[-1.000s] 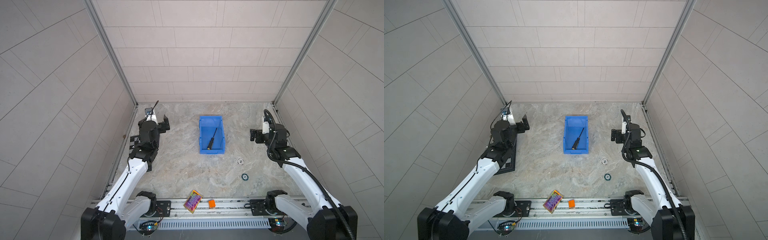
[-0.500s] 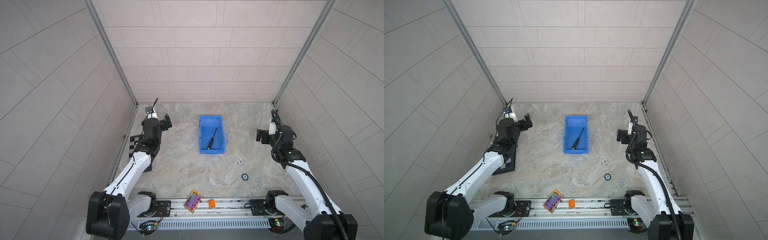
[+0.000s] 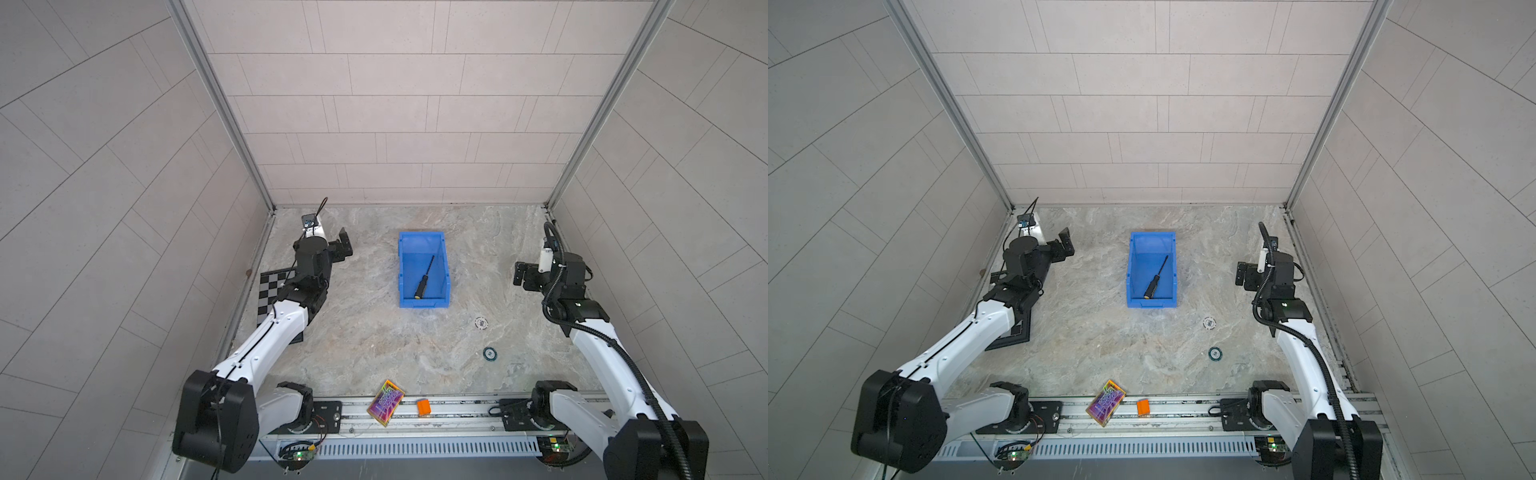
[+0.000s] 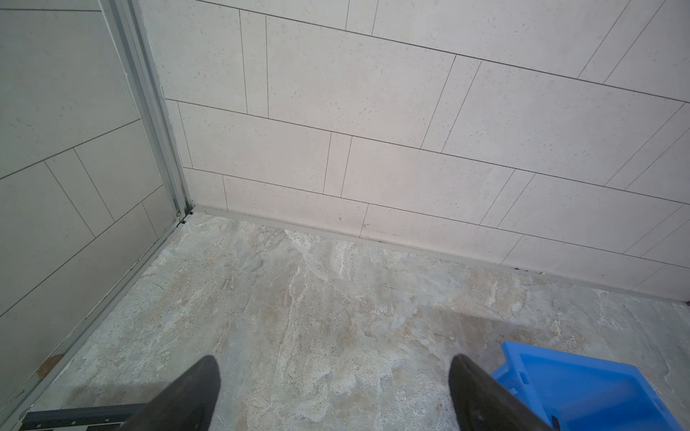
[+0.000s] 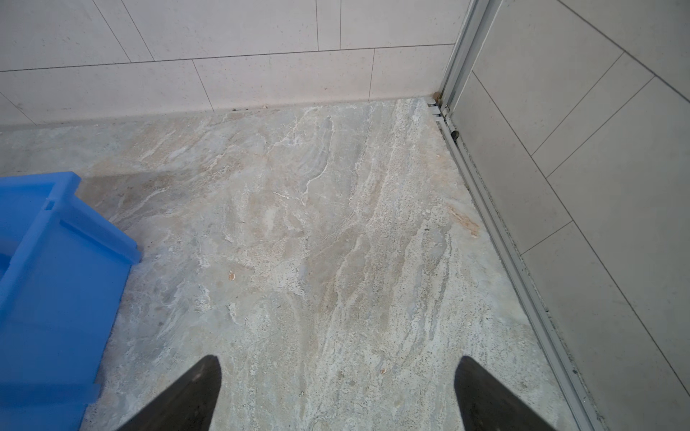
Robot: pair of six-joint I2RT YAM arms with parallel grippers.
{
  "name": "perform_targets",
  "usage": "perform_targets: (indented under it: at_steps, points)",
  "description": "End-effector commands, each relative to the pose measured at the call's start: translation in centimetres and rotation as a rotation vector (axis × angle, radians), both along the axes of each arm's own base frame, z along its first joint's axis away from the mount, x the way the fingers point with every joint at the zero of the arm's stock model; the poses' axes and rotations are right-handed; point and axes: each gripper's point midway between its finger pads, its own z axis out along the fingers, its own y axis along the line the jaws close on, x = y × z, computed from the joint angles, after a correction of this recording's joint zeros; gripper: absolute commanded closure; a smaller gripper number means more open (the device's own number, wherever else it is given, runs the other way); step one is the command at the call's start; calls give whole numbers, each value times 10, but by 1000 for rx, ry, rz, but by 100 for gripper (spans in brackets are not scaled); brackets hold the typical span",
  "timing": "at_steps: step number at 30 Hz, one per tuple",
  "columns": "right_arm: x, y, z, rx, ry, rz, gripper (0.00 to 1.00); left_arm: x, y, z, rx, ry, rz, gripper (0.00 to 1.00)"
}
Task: Put the screwdriver in the bin
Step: Reset both arms
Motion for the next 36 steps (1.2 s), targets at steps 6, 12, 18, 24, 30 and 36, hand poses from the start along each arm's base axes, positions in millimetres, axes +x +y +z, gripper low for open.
perform_targets:
  at_steps: [6, 12, 18, 24, 30, 36]
  points:
    - [-1, -5, 3, 1, -49, -28, 0, -23, 27, 6, 121, -43, 106, 1]
    - [11, 6, -3, 35, -159, 15, 0, -59, 71, -20, 105, -81, 242, 1]
    - [27, 14, -29, -16, -198, 28, 1, -89, 103, -54, 156, -98, 389, 1]
    - [35, 13, -70, -39, -188, 18, 1, -75, 94, -85, 189, -47, 329, 0]
    - [37, 4, -76, -102, -198, -9, 1, -44, 75, -104, 204, -50, 226, 1]
    - [54, 7, -77, -95, -252, 4, 1, -18, 67, -129, 220, 15, 164, 0]
